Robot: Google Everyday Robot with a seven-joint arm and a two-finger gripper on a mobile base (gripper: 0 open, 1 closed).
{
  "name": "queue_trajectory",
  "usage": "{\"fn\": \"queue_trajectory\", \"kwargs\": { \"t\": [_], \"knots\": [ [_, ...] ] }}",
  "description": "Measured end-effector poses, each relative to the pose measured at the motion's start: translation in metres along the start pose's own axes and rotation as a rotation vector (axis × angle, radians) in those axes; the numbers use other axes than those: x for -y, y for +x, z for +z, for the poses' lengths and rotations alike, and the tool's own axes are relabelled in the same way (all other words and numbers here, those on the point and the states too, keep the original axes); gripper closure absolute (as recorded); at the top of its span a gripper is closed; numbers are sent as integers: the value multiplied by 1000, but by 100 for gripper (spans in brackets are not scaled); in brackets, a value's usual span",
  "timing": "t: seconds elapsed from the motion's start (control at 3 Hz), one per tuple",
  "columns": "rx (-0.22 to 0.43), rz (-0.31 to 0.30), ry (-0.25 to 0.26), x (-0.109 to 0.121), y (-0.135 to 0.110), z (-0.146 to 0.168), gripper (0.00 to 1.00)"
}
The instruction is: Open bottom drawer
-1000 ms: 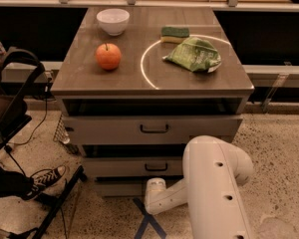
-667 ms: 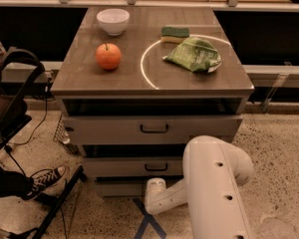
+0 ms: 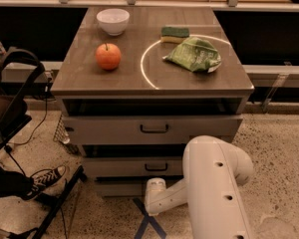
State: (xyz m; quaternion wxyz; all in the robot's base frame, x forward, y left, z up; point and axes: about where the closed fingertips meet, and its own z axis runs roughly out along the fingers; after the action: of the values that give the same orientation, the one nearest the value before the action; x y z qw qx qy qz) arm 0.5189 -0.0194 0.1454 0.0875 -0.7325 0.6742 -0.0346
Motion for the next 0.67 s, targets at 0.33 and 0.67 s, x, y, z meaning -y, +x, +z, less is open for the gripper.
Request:
{"fn": "queue_trajectory", "kwargs": {
  "t": [0.33,0.67],
  "knots": [
    [0,0,0,0,0,0,0],
    [0,0,0,0,0,0,0]
  ]
}}
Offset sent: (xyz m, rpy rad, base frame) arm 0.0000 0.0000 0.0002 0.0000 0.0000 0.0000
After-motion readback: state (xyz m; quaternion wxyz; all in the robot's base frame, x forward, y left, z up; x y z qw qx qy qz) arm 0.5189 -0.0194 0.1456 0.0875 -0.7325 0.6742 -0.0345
